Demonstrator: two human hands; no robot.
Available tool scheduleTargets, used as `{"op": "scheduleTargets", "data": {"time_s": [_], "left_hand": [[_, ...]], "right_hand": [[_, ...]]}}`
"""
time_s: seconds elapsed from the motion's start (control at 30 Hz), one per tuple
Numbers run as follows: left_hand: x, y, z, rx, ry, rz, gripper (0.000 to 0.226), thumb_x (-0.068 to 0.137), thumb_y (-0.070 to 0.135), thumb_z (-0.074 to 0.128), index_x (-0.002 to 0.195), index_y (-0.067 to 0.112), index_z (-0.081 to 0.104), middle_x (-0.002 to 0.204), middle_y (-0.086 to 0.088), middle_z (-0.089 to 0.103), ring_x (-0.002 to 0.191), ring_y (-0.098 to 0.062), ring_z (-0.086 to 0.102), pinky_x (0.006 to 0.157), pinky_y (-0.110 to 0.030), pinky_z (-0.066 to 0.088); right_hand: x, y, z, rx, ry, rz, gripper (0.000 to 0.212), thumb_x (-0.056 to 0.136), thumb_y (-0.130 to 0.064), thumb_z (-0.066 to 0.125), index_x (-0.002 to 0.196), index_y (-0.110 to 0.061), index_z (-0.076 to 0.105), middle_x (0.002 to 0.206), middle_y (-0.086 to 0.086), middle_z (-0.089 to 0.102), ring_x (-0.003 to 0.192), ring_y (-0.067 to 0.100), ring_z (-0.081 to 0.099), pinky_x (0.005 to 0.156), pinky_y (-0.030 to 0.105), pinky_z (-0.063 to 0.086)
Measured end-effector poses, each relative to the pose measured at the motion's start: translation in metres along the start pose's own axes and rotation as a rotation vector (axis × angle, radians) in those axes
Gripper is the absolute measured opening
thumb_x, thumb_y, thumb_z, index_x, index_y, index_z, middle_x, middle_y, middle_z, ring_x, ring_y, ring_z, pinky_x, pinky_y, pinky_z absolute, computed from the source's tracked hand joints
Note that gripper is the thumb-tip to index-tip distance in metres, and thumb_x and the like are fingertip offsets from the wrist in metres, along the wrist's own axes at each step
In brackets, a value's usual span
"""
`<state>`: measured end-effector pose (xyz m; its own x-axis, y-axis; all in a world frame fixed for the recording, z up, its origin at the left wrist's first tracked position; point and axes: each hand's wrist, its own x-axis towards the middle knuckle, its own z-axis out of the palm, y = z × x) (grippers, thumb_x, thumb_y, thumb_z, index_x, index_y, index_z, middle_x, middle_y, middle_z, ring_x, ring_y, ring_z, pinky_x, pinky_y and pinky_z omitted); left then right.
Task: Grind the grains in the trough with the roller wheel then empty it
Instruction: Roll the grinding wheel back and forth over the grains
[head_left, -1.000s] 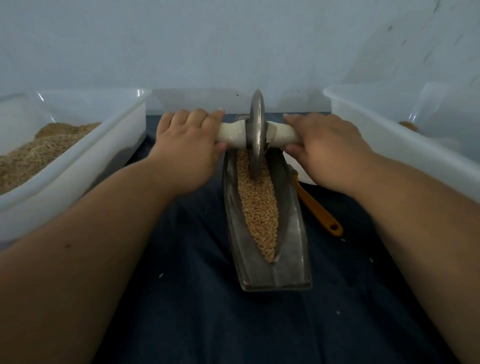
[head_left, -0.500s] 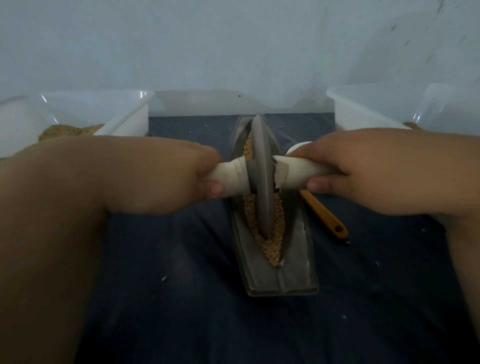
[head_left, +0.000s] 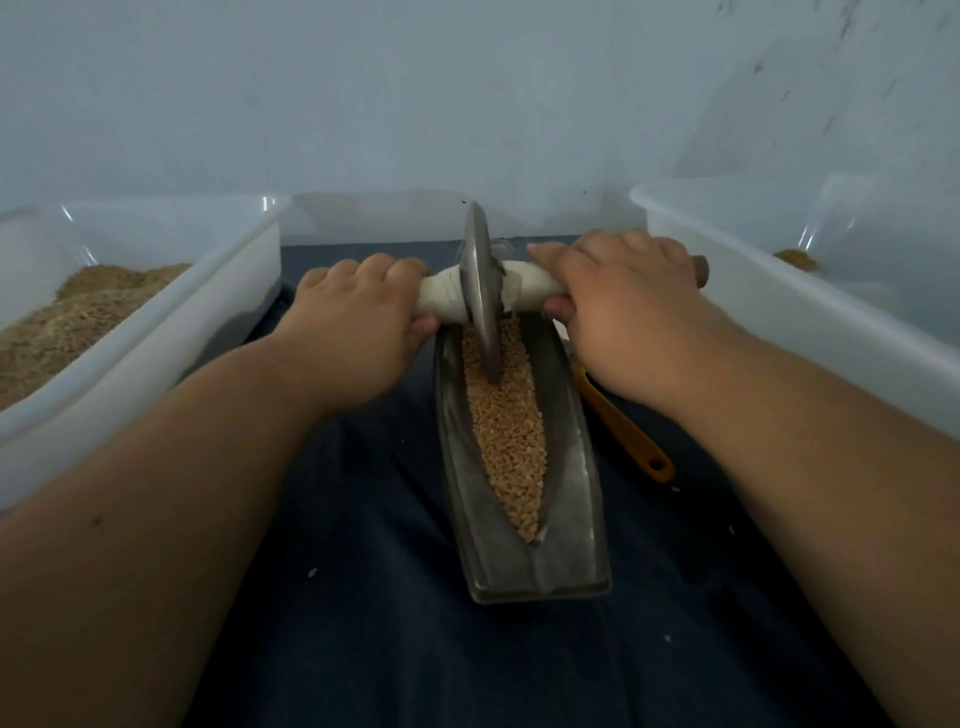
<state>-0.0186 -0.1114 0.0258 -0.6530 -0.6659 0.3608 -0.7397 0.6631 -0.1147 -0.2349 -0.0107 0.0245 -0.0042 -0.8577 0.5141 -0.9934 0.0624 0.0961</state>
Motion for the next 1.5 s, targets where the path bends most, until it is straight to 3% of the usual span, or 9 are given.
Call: {"op": "scheduleTargets", "data": {"time_s": [0.17,0.4,0.6,0.73,0.87,1.13,1.33,1.43,1.5], "left_hand": [[-0.014,0.004,-0.030,-0.029,-0.201,0.069,0.050,0.081,0.061,0.029,0.112,0.025,0.045,0.101,0.003,0.051,0.093,-0.023,0.054,0.084,-0.042,0.044],[-0.033,0.007,-0.065,-0.205,-0.503,0.085,0.039,0.073,0.063,0.031,0.086,0.031,0.048,0.080,0.006,0.055,0.074,-0.007,0.053,0.069,-0.033,0.041],[-0.014,0.005,-0.035,-0.151,-0.238,0.041,0.041,0.084,0.059,0.028,0.097,0.026,0.049,0.086,0.008,0.053,0.079,-0.014,0.053,0.074,-0.038,0.043],[-0.001,0.007,-0.005,-0.031,0.063,0.008,0.038,0.096,0.045,0.039,0.123,0.020,0.050,0.113,-0.006,0.057,0.102,-0.031,0.054,0.087,-0.044,0.040],[0.003,0.004,0.007,-0.079,0.107,-0.030,0.043,0.096,0.041,0.043,0.131,0.016,0.046,0.123,-0.010,0.054,0.112,-0.034,0.050,0.095,-0.046,0.035],[-0.017,0.010,-0.032,-0.004,-0.139,0.088,0.041,0.084,0.062,0.032,0.100,0.026,0.042,0.091,0.004,0.049,0.078,-0.019,0.050,0.072,-0.039,0.043],[-0.035,0.015,-0.066,-0.090,-0.414,0.114,0.048,0.068,0.070,0.030,0.092,0.030,0.045,0.082,0.008,0.053,0.073,-0.008,0.052,0.064,-0.031,0.040],[-0.030,0.012,-0.063,-0.152,-0.428,0.104,0.044,0.072,0.068,0.032,0.091,0.031,0.046,0.082,0.008,0.053,0.074,-0.007,0.051,0.064,-0.029,0.038],[-0.022,0.010,-0.050,-0.139,-0.330,0.082,0.040,0.077,0.066,0.033,0.088,0.029,0.045,0.084,0.008,0.052,0.074,-0.009,0.050,0.064,-0.034,0.037]], "right_hand": [[-0.009,0.008,-0.033,0.160,-0.267,-0.057,0.047,0.093,-0.049,0.049,0.139,-0.044,0.040,0.113,-0.008,0.055,0.101,0.015,0.050,0.084,0.039,0.044],[-0.021,0.010,-0.067,0.305,-0.475,-0.123,0.056,0.071,-0.066,0.041,0.127,-0.060,0.043,0.102,-0.026,0.058,0.092,-0.003,0.052,0.072,0.013,0.035],[-0.011,0.014,-0.029,0.264,-0.272,-0.043,0.046,0.095,-0.045,0.050,0.140,-0.050,0.038,0.123,-0.006,0.059,0.110,0.019,0.054,0.087,0.040,0.044],[0.001,0.011,0.003,0.067,-0.007,-0.013,0.050,0.097,-0.044,0.047,0.145,-0.040,0.037,0.115,0.000,0.060,0.106,0.028,0.052,0.082,0.038,0.031],[0.004,0.006,0.012,0.073,0.102,0.000,0.052,0.094,-0.042,0.053,0.144,-0.035,0.042,0.117,0.000,0.060,0.108,0.029,0.048,0.095,0.043,0.028],[-0.008,0.009,-0.037,0.227,-0.318,0.017,0.056,0.083,-0.068,0.046,0.136,-0.051,0.043,0.112,-0.015,0.062,0.100,0.009,0.057,0.082,0.036,0.047],[-0.021,0.013,-0.071,0.314,-0.535,-0.097,0.073,0.053,-0.090,0.023,0.119,-0.063,0.040,0.096,-0.043,0.051,0.091,-0.026,0.042,0.060,0.015,0.033],[-0.019,0.014,-0.064,0.324,-0.535,-0.088,0.069,0.063,-0.084,0.031,0.128,-0.062,0.040,0.085,-0.036,0.056,0.086,-0.024,0.047,0.064,0.013,0.032],[-0.016,0.015,-0.049,0.341,-0.453,-0.048,0.056,0.082,-0.069,0.041,0.136,-0.058,0.037,0.109,-0.026,0.060,0.095,-0.010,0.053,0.076,0.022,0.038]]}}
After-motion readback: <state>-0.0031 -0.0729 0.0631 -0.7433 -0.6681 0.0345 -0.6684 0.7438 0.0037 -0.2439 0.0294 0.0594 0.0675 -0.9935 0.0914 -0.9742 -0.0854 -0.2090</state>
